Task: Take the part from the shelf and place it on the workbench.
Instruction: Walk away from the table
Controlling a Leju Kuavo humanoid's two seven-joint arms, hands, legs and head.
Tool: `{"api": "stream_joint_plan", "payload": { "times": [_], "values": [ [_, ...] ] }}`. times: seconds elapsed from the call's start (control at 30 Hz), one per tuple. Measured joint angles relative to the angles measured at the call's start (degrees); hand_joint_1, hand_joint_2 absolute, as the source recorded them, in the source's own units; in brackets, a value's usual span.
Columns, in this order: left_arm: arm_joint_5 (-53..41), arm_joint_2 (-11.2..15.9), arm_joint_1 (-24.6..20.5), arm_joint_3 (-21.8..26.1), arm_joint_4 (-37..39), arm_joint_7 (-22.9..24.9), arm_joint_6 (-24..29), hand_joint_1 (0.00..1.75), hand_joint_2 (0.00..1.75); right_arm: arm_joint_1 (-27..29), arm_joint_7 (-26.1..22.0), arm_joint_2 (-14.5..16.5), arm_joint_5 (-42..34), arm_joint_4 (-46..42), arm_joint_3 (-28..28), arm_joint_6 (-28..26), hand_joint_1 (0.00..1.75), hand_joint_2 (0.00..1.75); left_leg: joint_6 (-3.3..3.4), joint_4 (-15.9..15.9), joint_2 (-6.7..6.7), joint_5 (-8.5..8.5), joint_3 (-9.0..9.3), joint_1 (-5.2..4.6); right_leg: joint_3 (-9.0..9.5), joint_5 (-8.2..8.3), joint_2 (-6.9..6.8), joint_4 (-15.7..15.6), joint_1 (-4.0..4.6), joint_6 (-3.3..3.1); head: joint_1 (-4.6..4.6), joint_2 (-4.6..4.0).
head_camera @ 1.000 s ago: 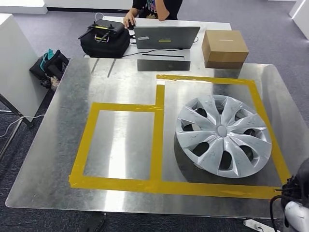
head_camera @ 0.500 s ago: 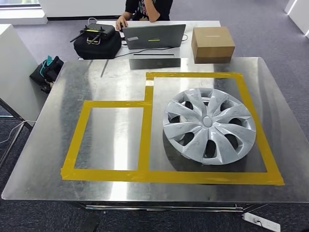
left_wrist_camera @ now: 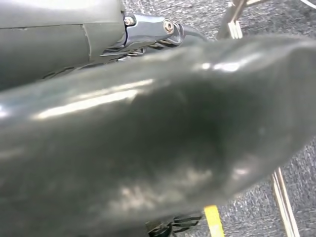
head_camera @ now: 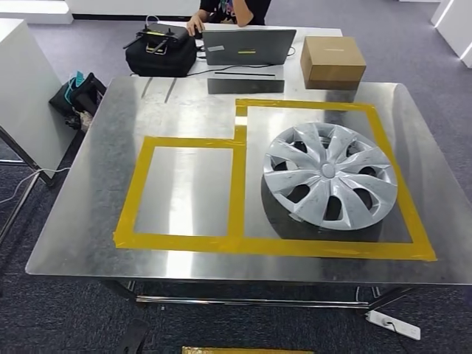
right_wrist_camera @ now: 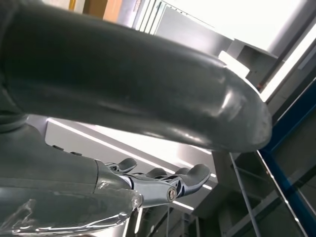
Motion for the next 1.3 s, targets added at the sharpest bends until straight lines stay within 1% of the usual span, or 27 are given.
{"api": "stream_joint_plan", "payload": {
  "times": [0.07,0.1,0.13,0.17,0.2,0.23,0.3,0.33,0.37,0.43,0.47,0.5,0.6,0.63,0.67,0.73,0.8,0.87,0.93,0.97,1.03,1.1,1.13,1.17,1.2,1.23,1.3],
  "values": [
    [0.00,0.01,-0.02,0.14,0.00,0.00,0.02,0.00,0.00,0.16,0.01,0.16,-0.16,0.01,-0.14,0.03,0.00,0.00,0.56,0.03,0.13,0.93,-1.16,-0.13,-2.38,-5.59,-0.02,7.45,0.11,0.12,0.16,-0.01],
    [0.01,0.01,0.01,0.20,0.00,0.00,0.02,0.00,0.00,0.24,0.01,0.25,-0.29,0.02,-0.18,0.04,0.00,0.00,0.66,0.05,0.16,1.42,-1.82,-0.26,-3.17,-7.47,-0.01,11.02,0.18,0.14,0.19,-0.01],
    [0.07,0.02,0.04,0.27,0.00,0.00,-0.03,0.00,0.00,0.33,0.01,0.36,-0.47,0.02,-0.22,0.08,0.00,0.00,0.69,0.06,0.18,1.93,-2.49,-0.39,-3.21,-8.24,-0.01,13.11,0.24,0.11,0.21,-0.02],
    [0.19,0.02,0.07,0.35,0.00,0.00,-0.15,0.00,0.00,0.42,-0.03,0.48,-0.69,0.02,-0.29,0.10,0.00,0.00,0.68,0.08,0.19,2.42,-3.14,-0.51,-2.17,-7.86,-0.01,13.09,0.30,0.01,0.21,-0.01],
    [0.30,0.02,0.10,0.42,0.00,0.00,-0.27,0.00,0.00,0.46,-0.10,0.61,-0.92,0.02,-0.37,0.13,0.00,0.00,0.61,0.09,0.18,2.88,-3.71,-0.59,-0.01,-6.61,-0.01,10.85,0.35,-0.13,0.20,-0.01],
    [0.41,0.02,0.11,0.49,0.00,0.00,-0.39,0.00,0.00,0.47,-0.19,0.76,-1.13,0.02,-0.45,0.14,0.00,0.00,0.47,0.12,0.17,3.31,-4.16,-0.63,3.05,-5.24,-0.01,6.91,0.40,-0.29,0.21,-0.01],
    [0.51,0.03,0.17,0.63,0.00,0.00,-0.45,0.00,0.00,0.57,-0.38,1.14,-1.50,0.02,-0.57,0.19,0.00,0.00,0.00,0.20,0.14,4.13,-4.84,-0.80,8.92,-4.22,0.08,-1.31,0.59,-0.66,0.15,-0.01],
    [0.55,0.05,0.21,0.72,0.00,-0.01,-0.40,0.00,0.00,0.74,-0.44,1.39,-1.67,0.02,-0.61,0.24,0.00,0.00,-0.26,0.25,0.12,4.54,-5.02,-0.87,10.34,-4.31,0.15,-3.68,0.69,-0.83,0.20,-0.01],
    [0.60,0.07,0.29,0.80,0.00,-0.02,-0.34,0.00,0.00,0.98,-0.48,1.65,-1.84,0.02,-0.62,0.32,0.00,0.00,-0.51,0.23,0.11,4.95,-5.13,-0.92,10.67,-4.51,0.23,-4.62,0.80,-1.03,0.24,0.00],
    [0.74,0.16,0.51,0.92,0.00,-0.03,-0.29,0.00,0.00,1.39,-0.53,2.16,-2.11,0.03,-0.64,0.46,0.00,0.00,-1.06,0.24,0.05,5.30,-5.35,-0.89,9.74,-3.91,0.20,-4.66,0.70,-1.72,0.36,0.01],
    [1.00,0.21,0.61,0.99,0.00,-0.02,-0.39,0.00,0.00,1.49,-0.56,2.38,-2.21,0.04,-0.63,0.54,0.00,0.00,-1.46,0.87,0.02,4.41,-5.71,-0.86,9.47,-3.51,0.13,-4.69,0.58,-2.21,0.24,0.01],
    [1.37,0.27,0.66,1.16,0.00,-0.01,-0.56,0.00,0.00,1.56,-0.65,2.64,-2.28,0.05,-0.63,0.63,0.00,0.00,-1.91,2.61,0.00,2.54,-6.39,-0.78,9.12,-3.02,0.04,-4.76,0.45,-2.66,0.12,0.01],
    [2.26,0.32,0.63,1.94,0.00,0.00,-1.03,0.00,0.00,1.89,-1.04,3.45,-2.45,0.11,-0.67,0.95,0.00,0.00,-2.96,13.26,0.04,-5.06,-9.57,-0.30,7.63,-1.52,-0.15,-4.67,0.36,-3.15,-0.06,0.01],
    [2.31,0.32,0.62,2.13,0.00,0.00,-1.11,0.00,0.00,1.98,-1.17,3.72,-2.58,0.16,-0.69,1.03,0.00,0.00,-3.11,15.90,0.04,-6.08,-9.95,-0.16,7.01,-1.07,-0.20,-4.62,0.35,-3.14,-0.06,0.01],
    [2.31,0.32,0.61,2.25,0.00,-0.01,-1.20,0.00,0.00,2.07,-1.33,3.97,-2.73,0.20,-0.73,1.08,0.00,0.00,-3.18,16.62,0.04,-6.00,-9.43,-0.05,6.43,-0.67,-0.24,-4.57,0.35,-3.08,-0.05,0.01],
    [2.27,0.35,0.57,2.39,0.00,-0.06,-1.47,0.00,0.00,2.30,-1.68,4.47,-2.95,0.24,-0.85,1.14,0.00,0.00,-3.10,11.59,0.05,-3.50,-5.29,0.11,5.53,0.02,-0.27,-4.49,0.32,-2.83,-0.06,0.01],
    [2.19,0.44,0.52,2.52,0.00,-0.16,-1.74,0.00,0.00,2.66,-2.01,5.01,-2.98,0.21,-0.96,1.14,0.00,0.00,-2.71,2.97,0.03,-1.66,0.38,0.09,4.93,0.59,-0.27,-4.44,0.38,-2.34,-0.06,0.01],
    [1.97,0.51,0.59,2.60,0.00,-0.26,-1.85,0.00,0.00,3.22,-2.38,5.64,-3.16,0.16,-1.06,1.21,0.00,0.00,-2.10,-1.29,-0.04,-1.31,2.83,-0.08,4.57,1.28,-0.29,-4.48,0.47,-1.68,-0.04,0.01],
    [1.70,0.55,0.93,2.62,0.00,-0.31,-1.73,0.00,0.00,4.16,-3.00,6.39,-3.68,0.14,-1.36,1.68,0.00,0.00,-1.27,-1.63,-0.04,-0.74,2.42,-0.15,4.33,1.90,-0.26,-4.68,0.38,-0.96,-0.03,0.01],
    [1.54,0.57,1.12,2.63,0.00,-0.29,-1.62,0.00,0.00,4.68,-3.42,6.78,-4.02,0.14,-1.57,2.08,0.00,0.00,-0.82,-1.79,0.05,-0.37,2.15,-0.11,3.95,1.45,-0.23,-4.35,0.32,-0.68,0.02,0.01],
    [1.20,0.56,1.38,2.66,0.00,-0.19,-1.35,0.00,0.00,5.31,-4.33,7.44,-4.55,0.13,-2.07,2.96,0.00,0.00,0.09,-2.11,0.26,0.49,1.44,0.03,2.28,-2.03,-0.13,-0.60,0.29,-0.33,0.26,0.01],
    [0.86,0.55,1.44,2.66,0.00,-0.03,-1.23,0.00,0.00,5.45,-4.99,7.99,-4.88,0.13,-2.59,3.67,0.00,0.00,0.49,-2.07,0.39,1.33,0.43,-0.12,-0.20,-7.13,-0.12,7.20,0.34,-0.16,0.44,0.01],
    [0.80,0.54,1.45,2.66,0.00,0.05,-1.22,0.00,0.00,5.46,-5.13,8.23,-4.97,0.13,-2.80,3.89,0.00,0.00,0.52,-2.04,0.42,1.76,-0.11,-0.22,-0.96,-8.65,-0.12,10.46,0.35,-0.11,0.44,0.01],
    [0.77,0.54,1.45,2.66,0.00,0.11,-1.22,0.00,0.00,5.47,-5.21,8.44,-5.03,0.13,-2.98,4.04,0.00,0.00,0.52,-2.02,0.44,2.22,-0.66,-0.31,-0.86,-9.06,-0.13,12.01,0.35,-0.10,0.44,0.01],
    [0.77,0.54,1.46,2.66,0.00,0.16,-1.21,0.00,0.00,5.48,-5.24,8.62,-5.07,0.13,-3.12,4.12,0.00,0.00,0.46,-1.99,0.45,2.64,-1.18,-0.37,0.36,-8.30,-0.13,11.22,0.35,-0.14,0.43,0.01],
    [0.77,0.53,1.46,2.66,0.00,0.19,-1.21,0.00,0.00,5.47,-5.25,8.76,-5.09,0.13,-3.22,4.16,0.00,0.00,0.36,-1.95,0.44,3.04,-1.64,-0.41,2.64,-6.78,-0.13,8.29,0.35,-0.20,0.43,0.01],
    [0.75,0.52,1.44,2.66,0.00,0.20,-1.20,0.00,0.00,5.37,-5.28,8.96,-5.11,0.12,-3.36,4.25,0.00,0.00,-0.01,-1.67,0.39,3.71,-2.49,-0.50,8.64,-4.31,-0.10,-0.27,0.40,-0.36,0.45,0.01]
  ]
}}
